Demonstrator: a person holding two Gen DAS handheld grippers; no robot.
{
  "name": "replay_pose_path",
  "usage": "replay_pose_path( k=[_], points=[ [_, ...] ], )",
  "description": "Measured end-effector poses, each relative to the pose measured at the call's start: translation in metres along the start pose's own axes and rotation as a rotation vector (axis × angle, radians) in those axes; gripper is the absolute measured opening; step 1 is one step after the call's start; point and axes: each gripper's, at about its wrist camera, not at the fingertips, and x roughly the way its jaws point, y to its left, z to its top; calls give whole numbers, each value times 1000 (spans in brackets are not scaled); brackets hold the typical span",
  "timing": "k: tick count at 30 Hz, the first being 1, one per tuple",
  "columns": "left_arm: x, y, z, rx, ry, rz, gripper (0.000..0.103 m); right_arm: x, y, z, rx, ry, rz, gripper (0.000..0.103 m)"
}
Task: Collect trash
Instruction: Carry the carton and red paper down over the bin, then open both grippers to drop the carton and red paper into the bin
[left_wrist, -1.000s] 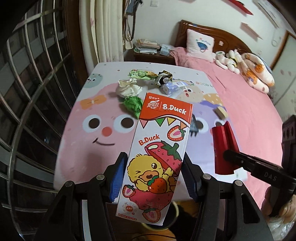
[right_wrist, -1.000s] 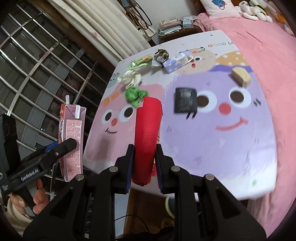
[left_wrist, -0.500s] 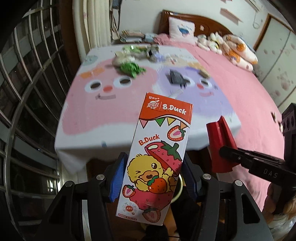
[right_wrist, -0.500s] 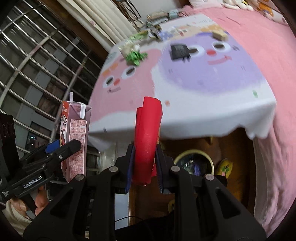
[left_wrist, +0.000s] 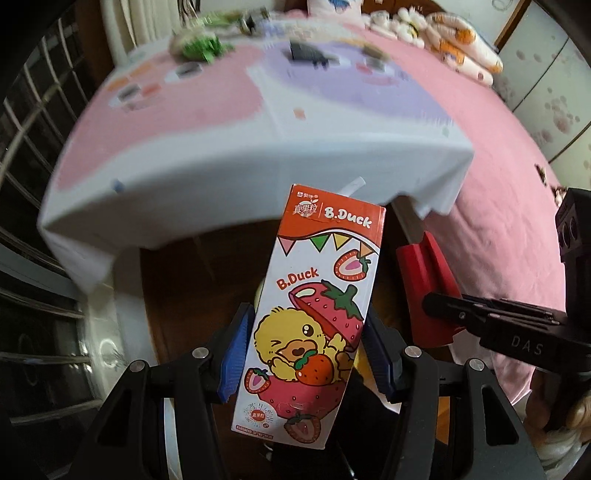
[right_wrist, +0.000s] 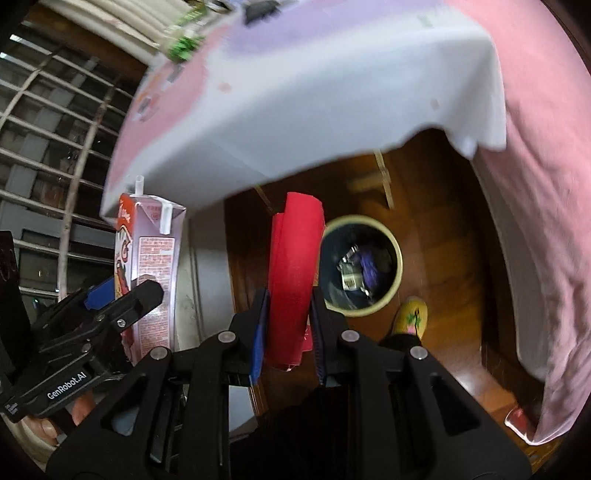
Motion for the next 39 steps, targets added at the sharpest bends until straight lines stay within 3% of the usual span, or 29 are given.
replay_pose_path(
  k=[11, 23, 27, 30, 33, 36, 39],
  points=[
    [159, -17, -12, -11, 142, -8, 57, 133, -91, -20, 120, 129, -27, 19],
    [315, 1, -14, -22, 228, 34, 58, 280, -137, -7, 127, 192, -68, 20],
    [354, 6, -17, -18, 254, 51, 65, 315, -154, -7, 136, 206, -77, 21],
    [373, 18, -18, -39, 273, 52, 88, 331, -159, -7, 137, 219, -91, 24],
    [382, 24, -18, -49, 272, 64, 88, 343, -161, -5, 145, 230, -82, 28],
    [379, 29, -20, -49, 267, 71, 88, 345, -157, -3, 134, 230, -85, 48],
    [365, 32, -19, -50, 242, 79, 88, 337, -151, 2, 117, 212, -94, 49]
  ],
)
